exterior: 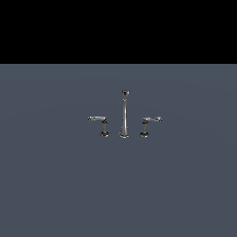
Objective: Turn on the faucet by rotating a designated handle.
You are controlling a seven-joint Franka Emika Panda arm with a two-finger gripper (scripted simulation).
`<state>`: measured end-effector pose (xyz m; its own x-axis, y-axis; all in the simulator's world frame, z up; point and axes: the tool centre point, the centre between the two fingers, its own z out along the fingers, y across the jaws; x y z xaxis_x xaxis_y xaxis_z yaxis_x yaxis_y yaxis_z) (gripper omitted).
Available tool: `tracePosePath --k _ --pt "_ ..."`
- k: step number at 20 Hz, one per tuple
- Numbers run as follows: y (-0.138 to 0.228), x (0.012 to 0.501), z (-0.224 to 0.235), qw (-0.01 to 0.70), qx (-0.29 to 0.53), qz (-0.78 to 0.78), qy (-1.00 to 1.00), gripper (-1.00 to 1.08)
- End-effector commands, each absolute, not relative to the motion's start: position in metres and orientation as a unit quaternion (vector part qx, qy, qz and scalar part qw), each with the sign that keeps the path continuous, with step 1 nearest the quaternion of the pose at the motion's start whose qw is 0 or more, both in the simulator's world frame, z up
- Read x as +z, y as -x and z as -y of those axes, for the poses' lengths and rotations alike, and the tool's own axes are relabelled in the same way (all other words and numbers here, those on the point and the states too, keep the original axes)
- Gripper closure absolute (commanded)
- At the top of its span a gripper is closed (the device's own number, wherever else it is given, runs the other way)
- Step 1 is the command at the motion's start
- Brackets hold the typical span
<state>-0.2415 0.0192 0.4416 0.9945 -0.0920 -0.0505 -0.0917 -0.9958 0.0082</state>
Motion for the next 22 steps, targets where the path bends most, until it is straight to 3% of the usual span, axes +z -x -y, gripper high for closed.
tracePosePath --k 1,22 --pt "0.238 0.432 -0.027 0.003 -0.025 0.065 -0.998 1.08" --pt "0.168 0.327 -0.100 0.000 -0.020 0.280 -0.960 1.08"
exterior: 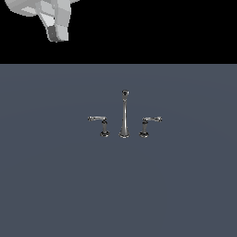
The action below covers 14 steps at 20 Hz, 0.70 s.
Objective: Turn on the faucet by rotating a designated handle.
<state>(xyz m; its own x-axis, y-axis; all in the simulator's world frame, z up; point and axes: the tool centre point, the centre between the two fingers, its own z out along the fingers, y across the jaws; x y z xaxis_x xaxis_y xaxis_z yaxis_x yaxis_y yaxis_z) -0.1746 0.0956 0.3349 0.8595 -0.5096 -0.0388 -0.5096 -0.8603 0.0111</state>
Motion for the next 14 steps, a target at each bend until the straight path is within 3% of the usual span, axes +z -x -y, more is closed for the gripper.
tracePosePath --k 1,14 --pt "0.164 0.322 -0.103 -0.001 -0.019 0.290 -0.957 1.08" --pt "0.108 0.260 -0.128 -0.003 -0.016 0.411 -0.911 1.08"
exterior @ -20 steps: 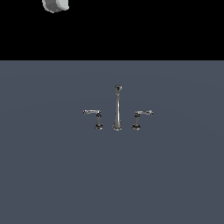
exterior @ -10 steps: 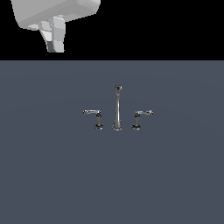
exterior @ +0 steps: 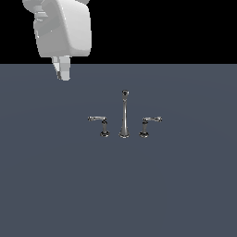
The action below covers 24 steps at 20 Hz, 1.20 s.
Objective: Turn on the faucet by rotating a designated handle.
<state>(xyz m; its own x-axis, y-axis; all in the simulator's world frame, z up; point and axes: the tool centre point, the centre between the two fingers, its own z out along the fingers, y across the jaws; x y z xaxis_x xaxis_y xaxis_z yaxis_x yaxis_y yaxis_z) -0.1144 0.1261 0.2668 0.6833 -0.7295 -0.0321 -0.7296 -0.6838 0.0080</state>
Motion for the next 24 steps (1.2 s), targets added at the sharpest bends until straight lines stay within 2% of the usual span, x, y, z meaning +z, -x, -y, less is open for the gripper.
tracePosePath --k 1,24 --pt "0.103 0.255 -0.130 0.004 0.015 -0.420 0.907 1.08" --pt "-0.007 0.147 -0.128 0.001 0.005 -0.614 0.789 1.08"
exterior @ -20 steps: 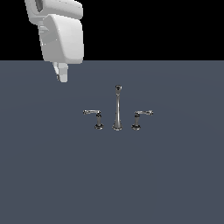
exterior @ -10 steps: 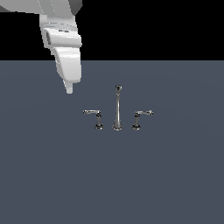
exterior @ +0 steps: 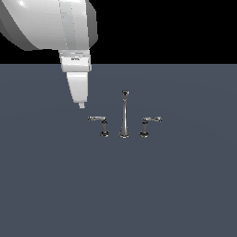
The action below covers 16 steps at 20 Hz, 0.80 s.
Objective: Turn on the faucet by rotating a designated handle.
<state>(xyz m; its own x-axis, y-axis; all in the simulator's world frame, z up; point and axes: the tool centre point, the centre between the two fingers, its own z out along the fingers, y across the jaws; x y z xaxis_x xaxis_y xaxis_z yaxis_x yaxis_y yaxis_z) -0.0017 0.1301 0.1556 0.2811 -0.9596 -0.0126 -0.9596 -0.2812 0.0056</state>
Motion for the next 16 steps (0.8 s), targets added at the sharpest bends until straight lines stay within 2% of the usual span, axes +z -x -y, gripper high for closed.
tracePosePath --k 1,9,16 --pt "-0.012 0.142 -0.126 0.001 0.005 -0.623 0.782 1.08" --pt "-0.050 0.105 -0.111 -0.001 0.001 -0.684 0.730 1.08" --pt "-0.068 0.088 -0.101 -0.001 0.000 -0.713 0.702 1.08"
